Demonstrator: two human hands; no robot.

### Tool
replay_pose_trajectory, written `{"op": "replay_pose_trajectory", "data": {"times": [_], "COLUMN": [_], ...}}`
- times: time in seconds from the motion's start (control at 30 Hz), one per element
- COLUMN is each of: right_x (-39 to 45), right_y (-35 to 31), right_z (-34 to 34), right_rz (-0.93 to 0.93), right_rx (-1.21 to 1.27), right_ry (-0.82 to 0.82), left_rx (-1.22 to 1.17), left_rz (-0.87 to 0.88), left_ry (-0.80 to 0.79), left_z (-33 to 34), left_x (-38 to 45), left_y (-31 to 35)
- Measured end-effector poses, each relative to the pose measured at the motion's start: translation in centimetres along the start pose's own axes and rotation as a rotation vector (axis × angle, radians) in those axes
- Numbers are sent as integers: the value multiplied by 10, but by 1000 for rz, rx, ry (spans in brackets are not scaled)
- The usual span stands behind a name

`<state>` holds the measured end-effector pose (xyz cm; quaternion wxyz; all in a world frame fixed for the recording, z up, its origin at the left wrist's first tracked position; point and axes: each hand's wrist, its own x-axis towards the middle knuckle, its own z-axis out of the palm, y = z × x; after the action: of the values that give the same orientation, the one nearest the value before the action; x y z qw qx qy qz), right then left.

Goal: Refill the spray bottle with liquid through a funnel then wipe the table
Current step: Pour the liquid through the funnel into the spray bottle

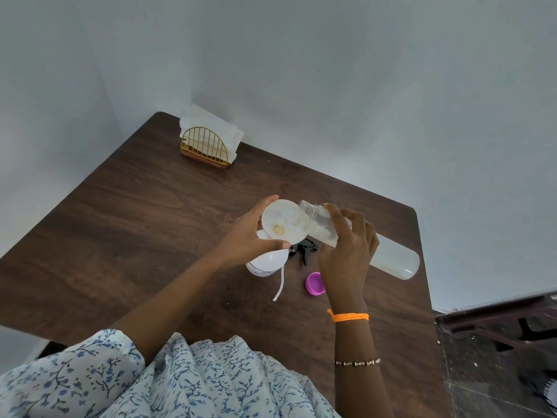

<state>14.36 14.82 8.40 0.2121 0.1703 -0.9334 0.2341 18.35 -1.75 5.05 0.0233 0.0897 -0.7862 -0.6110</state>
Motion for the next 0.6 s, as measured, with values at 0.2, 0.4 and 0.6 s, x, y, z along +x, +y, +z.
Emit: {"op": "replay_pose_trajectory", "data": {"times": [0.2,0.4,0.6], "right_x": [0,0,1], "right_y": [0,-1,-1], "right_z": [0,0,-1], "right_rz": [5,-1,2], "right_rx": [7,6,14], "right_ry": [-4,-2,8], "left_rx": [29,9,18], "left_rz": [11,11,10], "left_ry": [14,9,13], "left_z": [0,0,0], "left_x": [1,-1,-1], "left_y": [0,0,2]}}
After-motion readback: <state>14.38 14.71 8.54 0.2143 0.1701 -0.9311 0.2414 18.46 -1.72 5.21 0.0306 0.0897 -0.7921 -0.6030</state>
